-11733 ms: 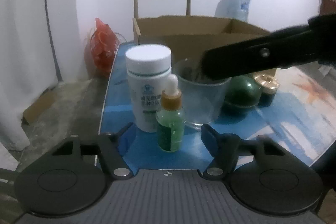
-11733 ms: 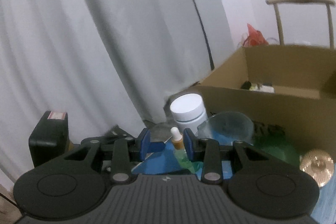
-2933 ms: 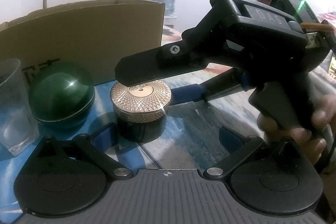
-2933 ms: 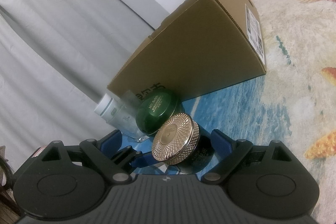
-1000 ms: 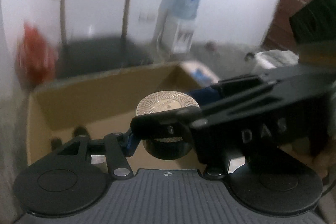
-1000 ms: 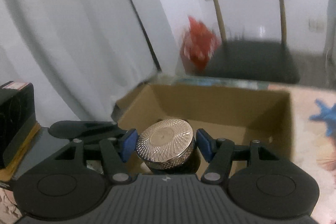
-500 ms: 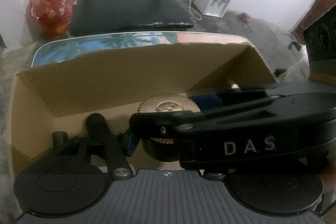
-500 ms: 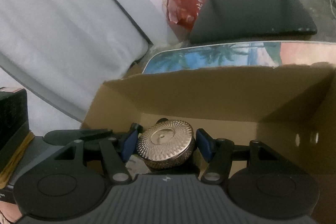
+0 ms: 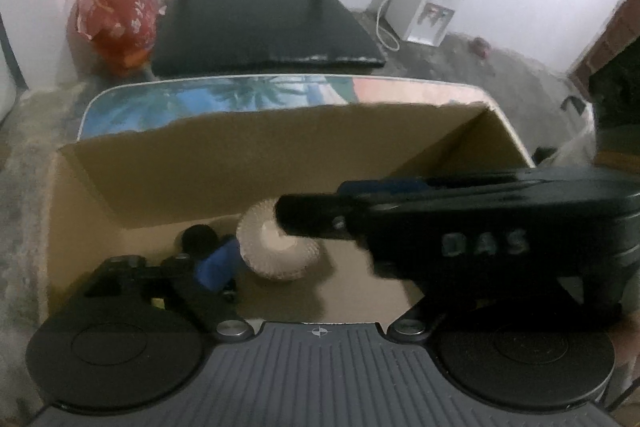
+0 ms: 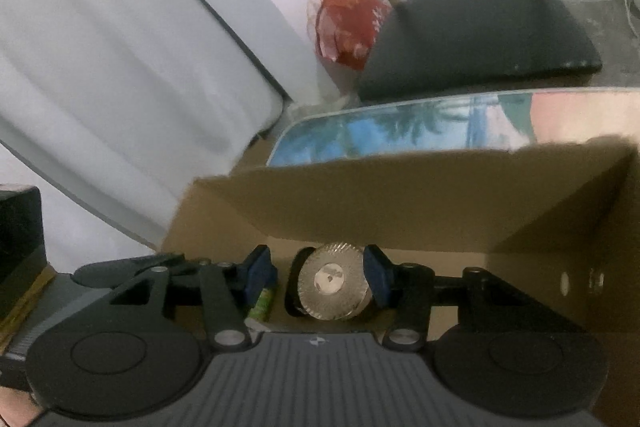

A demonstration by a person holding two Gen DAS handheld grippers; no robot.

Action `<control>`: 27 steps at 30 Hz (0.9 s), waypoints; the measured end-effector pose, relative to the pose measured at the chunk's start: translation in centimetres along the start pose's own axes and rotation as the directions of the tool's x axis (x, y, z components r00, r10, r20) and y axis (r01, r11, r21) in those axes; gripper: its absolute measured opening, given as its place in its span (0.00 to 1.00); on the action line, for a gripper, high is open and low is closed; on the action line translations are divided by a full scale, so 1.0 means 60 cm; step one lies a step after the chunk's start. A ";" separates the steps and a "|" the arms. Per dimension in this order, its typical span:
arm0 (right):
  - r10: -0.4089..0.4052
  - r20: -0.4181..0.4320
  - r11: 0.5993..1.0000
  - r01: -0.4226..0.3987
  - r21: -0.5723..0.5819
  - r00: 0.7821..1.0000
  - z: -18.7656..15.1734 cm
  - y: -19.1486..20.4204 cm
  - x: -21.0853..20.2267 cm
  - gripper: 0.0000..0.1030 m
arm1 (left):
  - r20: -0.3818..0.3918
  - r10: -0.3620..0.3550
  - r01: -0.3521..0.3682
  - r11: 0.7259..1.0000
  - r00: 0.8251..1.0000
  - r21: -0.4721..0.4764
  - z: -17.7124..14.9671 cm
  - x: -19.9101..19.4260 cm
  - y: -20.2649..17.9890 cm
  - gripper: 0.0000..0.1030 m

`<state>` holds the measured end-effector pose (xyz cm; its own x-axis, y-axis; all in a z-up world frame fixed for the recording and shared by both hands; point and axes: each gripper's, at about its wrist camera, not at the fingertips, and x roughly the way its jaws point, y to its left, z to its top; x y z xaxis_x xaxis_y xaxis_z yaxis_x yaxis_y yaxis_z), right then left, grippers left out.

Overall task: Organize rigid objects
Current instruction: 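Carry the gold-lidded jar into the box and open the right gripper, then withdraw the right gripper from the box back over the table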

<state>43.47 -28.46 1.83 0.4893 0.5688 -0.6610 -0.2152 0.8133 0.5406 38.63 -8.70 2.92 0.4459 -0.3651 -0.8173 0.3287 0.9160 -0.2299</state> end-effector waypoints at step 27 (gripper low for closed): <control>0.231 0.239 0.973 -0.228 -0.040 0.943 -0.365 0.013 -0.283 0.61 | 0.303 -0.233 0.175 0.962 0.924 0.208 -0.415 -0.224 -0.122 0.99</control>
<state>16.50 -34.81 2.05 0.6137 0.6951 -0.3745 -0.3549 0.6666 0.6555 9.52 -6.37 2.41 0.5877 -0.6012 -0.5414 0.5672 0.7834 -0.2542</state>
